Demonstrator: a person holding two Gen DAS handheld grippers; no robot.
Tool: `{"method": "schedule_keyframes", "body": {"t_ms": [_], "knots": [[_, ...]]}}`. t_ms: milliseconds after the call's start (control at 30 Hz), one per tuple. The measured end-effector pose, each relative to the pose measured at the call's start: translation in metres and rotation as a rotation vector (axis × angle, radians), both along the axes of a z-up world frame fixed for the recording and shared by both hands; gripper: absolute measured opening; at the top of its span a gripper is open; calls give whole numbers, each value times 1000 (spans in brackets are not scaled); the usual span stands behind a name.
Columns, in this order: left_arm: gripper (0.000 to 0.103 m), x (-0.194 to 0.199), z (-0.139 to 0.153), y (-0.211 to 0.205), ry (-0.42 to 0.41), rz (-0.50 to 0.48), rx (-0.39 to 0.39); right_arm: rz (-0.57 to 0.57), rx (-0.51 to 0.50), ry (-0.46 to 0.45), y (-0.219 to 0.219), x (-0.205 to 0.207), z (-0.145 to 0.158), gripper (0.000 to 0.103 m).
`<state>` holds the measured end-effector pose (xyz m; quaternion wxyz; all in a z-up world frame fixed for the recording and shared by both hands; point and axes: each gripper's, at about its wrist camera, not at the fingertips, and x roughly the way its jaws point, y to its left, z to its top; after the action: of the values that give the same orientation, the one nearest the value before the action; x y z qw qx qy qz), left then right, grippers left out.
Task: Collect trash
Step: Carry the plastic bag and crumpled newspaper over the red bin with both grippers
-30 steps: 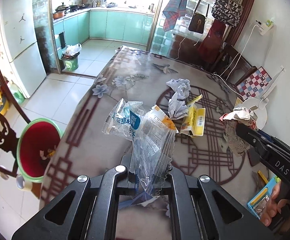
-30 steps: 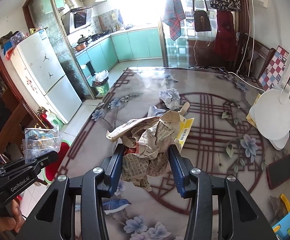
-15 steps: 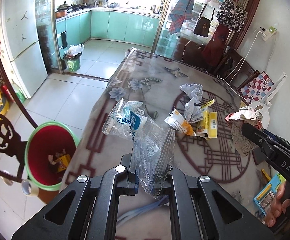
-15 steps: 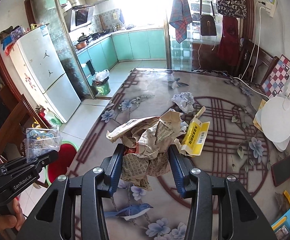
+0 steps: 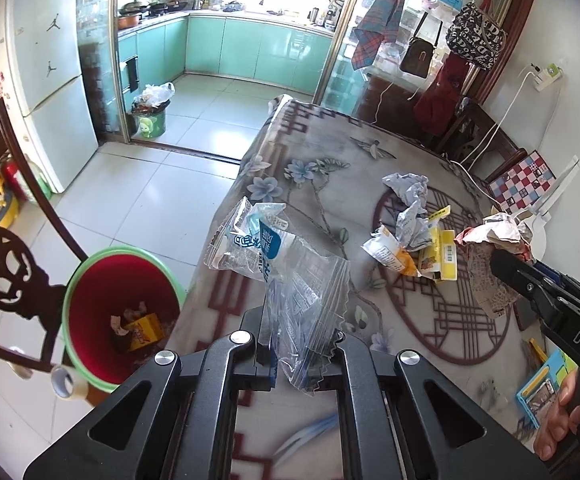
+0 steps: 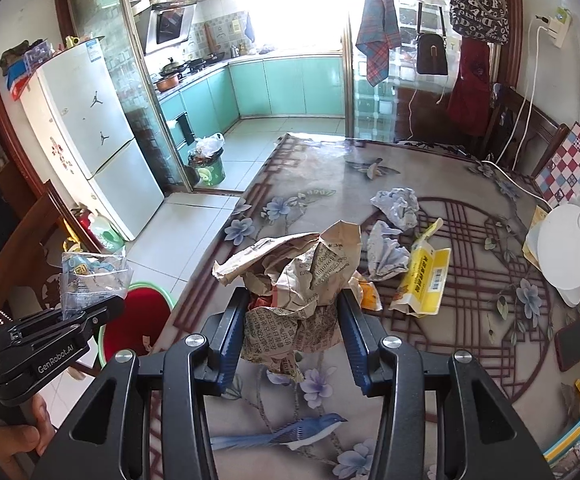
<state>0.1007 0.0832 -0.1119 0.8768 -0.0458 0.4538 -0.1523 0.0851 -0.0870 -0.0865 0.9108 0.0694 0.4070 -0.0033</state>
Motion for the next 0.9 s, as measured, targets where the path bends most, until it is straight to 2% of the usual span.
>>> {"method": "schedule_keyframes", "body": {"t_ms": [333, 700, 900], "knots": [[7, 15, -15, 44, 29, 70, -1, 65, -7, 25, 53, 17, -9, 43], [7, 24, -33, 102, 57, 190, 23, 168, -38, 69, 113, 42, -26, 43], [7, 32, -43, 138, 84, 247, 33, 230, -2, 90, 144, 59, -38, 43]]}}
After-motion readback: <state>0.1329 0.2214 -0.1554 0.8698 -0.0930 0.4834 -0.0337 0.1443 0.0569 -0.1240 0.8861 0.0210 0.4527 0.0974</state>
